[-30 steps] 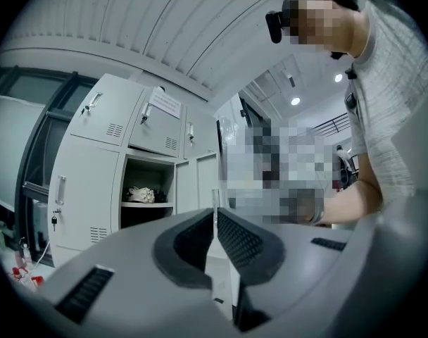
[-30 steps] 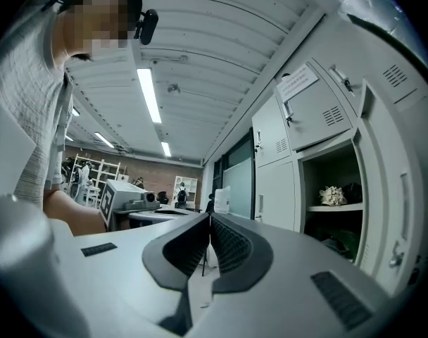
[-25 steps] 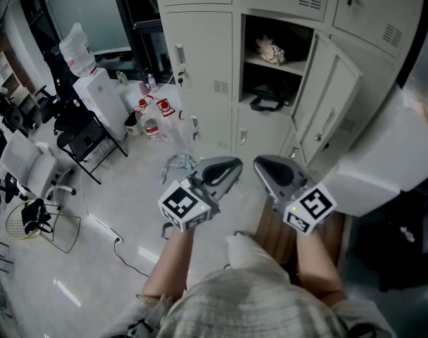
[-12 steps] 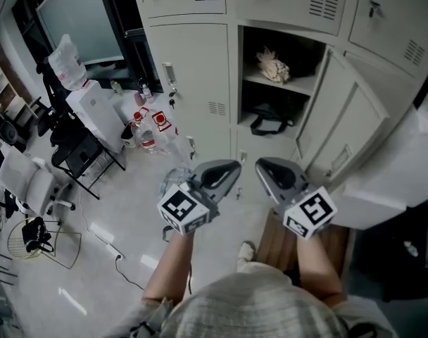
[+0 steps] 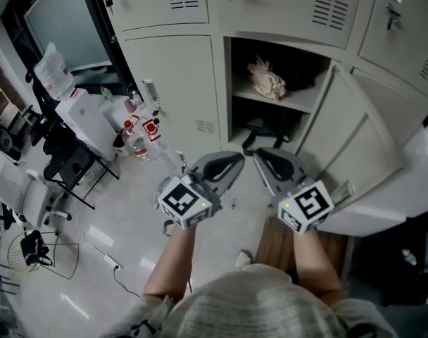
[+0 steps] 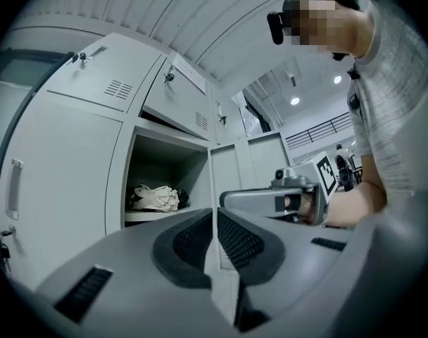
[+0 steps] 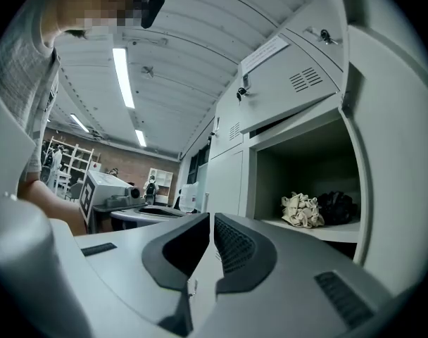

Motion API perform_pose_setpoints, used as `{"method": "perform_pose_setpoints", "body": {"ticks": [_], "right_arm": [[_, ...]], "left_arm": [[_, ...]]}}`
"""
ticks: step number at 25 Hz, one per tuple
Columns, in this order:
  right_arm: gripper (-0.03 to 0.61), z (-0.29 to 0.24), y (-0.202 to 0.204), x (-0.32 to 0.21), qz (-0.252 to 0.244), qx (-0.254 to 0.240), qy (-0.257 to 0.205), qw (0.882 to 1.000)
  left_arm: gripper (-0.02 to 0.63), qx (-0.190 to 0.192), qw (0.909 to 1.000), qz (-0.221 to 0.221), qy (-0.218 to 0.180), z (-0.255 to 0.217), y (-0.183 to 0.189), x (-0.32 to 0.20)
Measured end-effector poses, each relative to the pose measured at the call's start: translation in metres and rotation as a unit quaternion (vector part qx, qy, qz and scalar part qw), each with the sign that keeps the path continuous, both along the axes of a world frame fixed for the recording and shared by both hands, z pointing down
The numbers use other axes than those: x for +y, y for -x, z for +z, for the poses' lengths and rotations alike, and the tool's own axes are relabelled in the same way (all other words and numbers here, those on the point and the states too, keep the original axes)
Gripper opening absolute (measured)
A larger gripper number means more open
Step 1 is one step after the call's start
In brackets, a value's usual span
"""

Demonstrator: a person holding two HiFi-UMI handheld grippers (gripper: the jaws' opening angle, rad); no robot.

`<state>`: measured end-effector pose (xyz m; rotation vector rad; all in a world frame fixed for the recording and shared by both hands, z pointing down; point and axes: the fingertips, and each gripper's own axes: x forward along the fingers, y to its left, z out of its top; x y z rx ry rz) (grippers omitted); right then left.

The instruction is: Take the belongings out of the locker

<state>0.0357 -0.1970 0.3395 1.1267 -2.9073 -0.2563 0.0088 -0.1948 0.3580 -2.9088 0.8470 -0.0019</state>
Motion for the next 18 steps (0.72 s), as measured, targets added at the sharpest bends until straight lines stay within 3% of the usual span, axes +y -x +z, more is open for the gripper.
{"method": "perform_pose_setpoints", "body": {"ticks": [12,18], "right_arm": [[0.006,0.0,-0.02,-0.063,0.046,-0.018,0.012,0.999],[0.065,-0.006,-0.023,-0.091,0.071,-0.025,0.021,0.997]], "left_arm": [[0.006,0.01,0.9998,0.0,0.018,0.012,-0.008,-0.049],[0.006,0.025,0.9993,0.026,0.01,0.006,-0.013,-0.071]]}}
